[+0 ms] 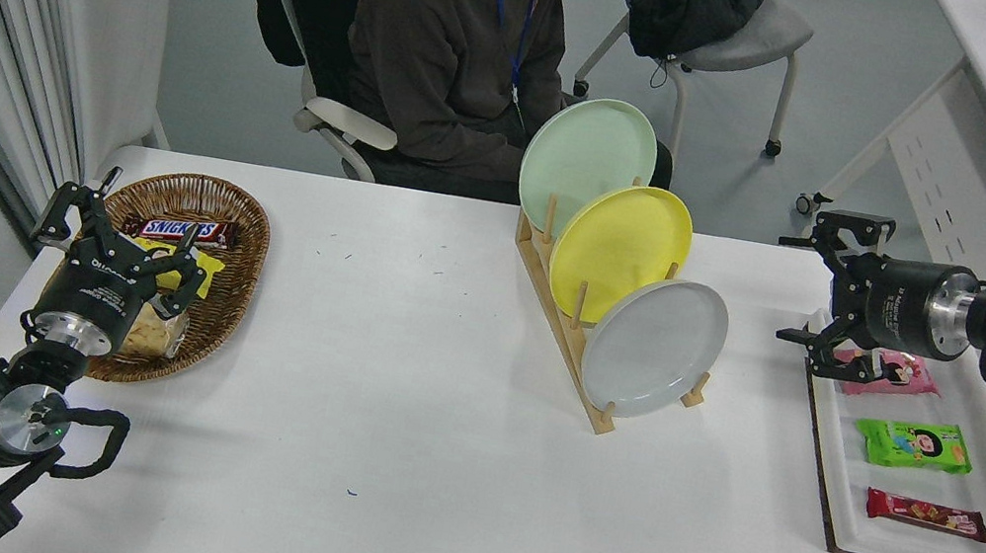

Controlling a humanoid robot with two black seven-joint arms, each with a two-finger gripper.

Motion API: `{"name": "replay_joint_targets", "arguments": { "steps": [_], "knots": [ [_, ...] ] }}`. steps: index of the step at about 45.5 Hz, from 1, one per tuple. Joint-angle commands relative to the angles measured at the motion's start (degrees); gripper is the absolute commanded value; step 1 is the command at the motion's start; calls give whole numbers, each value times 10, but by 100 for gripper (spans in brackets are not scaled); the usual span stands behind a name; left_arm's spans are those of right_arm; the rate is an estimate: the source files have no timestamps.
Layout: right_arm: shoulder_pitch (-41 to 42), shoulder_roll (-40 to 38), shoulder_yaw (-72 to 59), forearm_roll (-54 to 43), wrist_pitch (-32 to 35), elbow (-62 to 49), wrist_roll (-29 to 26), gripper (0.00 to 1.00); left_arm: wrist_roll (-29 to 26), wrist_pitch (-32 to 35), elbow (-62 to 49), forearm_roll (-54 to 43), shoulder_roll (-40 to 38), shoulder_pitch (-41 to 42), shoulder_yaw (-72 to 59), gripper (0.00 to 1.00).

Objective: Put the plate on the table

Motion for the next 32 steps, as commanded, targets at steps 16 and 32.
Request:
{"name": "replay_joint_targets", "arguments": {
  "steps": [16, 32],
  "knots": [
    [-41, 65, 100, 5, -45, -65, -70, 99, 0, 0, 0, 0, 0, 0, 0, 98],
    [-56, 92, 124, 4, -35, -64, -88, 99, 0, 0, 0, 0, 0, 0, 0, 98]
  ]
}}
